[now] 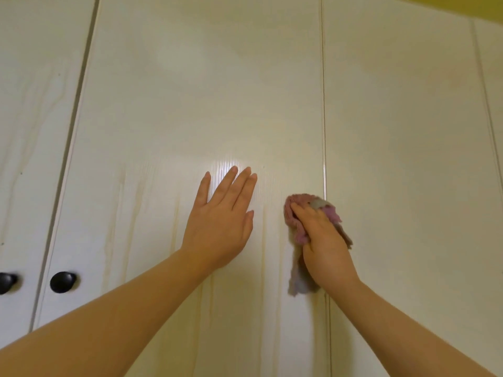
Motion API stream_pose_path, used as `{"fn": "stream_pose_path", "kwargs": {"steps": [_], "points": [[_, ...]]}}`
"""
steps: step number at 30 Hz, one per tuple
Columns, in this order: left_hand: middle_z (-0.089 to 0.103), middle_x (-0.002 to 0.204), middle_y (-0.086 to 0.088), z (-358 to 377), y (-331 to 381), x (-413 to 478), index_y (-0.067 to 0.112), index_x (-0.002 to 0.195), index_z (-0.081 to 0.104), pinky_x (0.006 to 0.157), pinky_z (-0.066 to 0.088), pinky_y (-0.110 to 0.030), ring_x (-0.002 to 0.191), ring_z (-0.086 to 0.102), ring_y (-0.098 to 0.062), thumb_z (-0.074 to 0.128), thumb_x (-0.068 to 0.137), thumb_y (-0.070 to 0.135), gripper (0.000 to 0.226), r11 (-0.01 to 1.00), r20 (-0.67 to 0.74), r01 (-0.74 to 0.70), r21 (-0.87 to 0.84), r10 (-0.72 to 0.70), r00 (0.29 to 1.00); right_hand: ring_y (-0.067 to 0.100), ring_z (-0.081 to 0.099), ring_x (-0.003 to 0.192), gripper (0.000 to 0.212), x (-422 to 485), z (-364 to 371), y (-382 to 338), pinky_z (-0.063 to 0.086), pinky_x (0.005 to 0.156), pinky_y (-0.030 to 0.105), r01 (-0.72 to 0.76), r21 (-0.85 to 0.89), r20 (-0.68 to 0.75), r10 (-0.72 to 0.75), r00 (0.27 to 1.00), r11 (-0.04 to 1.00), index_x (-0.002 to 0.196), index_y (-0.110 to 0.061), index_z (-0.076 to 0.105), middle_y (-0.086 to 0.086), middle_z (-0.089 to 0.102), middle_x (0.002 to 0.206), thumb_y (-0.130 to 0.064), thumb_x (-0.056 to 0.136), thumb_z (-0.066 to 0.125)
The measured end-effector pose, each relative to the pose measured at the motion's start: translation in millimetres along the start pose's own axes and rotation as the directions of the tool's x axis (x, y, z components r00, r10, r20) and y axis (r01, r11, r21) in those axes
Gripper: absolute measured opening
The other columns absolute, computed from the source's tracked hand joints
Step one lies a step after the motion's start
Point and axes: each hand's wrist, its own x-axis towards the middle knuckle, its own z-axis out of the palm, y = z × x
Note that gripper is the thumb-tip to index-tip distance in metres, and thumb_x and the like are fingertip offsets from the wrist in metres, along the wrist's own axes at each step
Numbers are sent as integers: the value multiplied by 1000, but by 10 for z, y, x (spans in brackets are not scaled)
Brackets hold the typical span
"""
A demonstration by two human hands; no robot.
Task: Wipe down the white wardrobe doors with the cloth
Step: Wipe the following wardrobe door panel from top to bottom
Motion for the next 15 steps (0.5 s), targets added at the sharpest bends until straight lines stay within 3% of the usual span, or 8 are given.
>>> {"fn": "stream_pose_path", "kwargs": {"steps": [2,4,6,8,11,15], "points": [[46,143,-12,-7,-42,-17,4,140,38,108,20,-49,132,44,-26,31,92,32,56,999,-9,32,-18,-32,999,20,50,110,46,201,-106,-60,25,91,7,20,-21,-36,-20,999,1000,130,-9,50,1,56,105,1,87,37],[45,144,-11,-9,-83,-23,6,140,34,109,20,-49,133,40,-24,31,92,33,56,999,-21,40,-24,-40,999,13,47,101,45,467,-163,-112,24,80,7,-42,17,-76,44,996,999,129,-6,51,-3,51,99,6,89,36],[44,145,-11,-10,-127,-51,6,140,33,110,19,-49,134,34,-23,31,92,33,55,999,-23,29,-17,-30,999,16,47,105,47,506,-94,-199,24,81,9,-78,8,-117,78,990,997,130,-7,50,3,54,109,7,87,36],[43,145,-11,-28,-183,-109,6,141,32,110,17,-50,135,29,-22,30,93,34,55,1000,-11,25,-1,-25,1000,25,52,108,47,279,88,-215,25,88,12,-23,-44,-136,17,991,999,130,-6,51,6,59,112,4,85,40],[40,147,-12,-54,-246,-232,5,142,30,111,15,-52,137,27,-24,29,94,38,58,999,27,25,19,-26,999,32,56,106,45,-135,233,-237,24,93,13,38,-77,-49,-42,998,996,121,-1,58,12,62,112,1,79,42],[39,148,-12,-81,-323,-335,6,142,29,111,15,-54,137,26,-24,29,93,40,60,999,54,28,41,-31,998,20,50,104,42,253,50,-437,24,79,10,4,-29,-65,-6,998,1000,122,-3,58,15,60,114,0,86,37]]}}
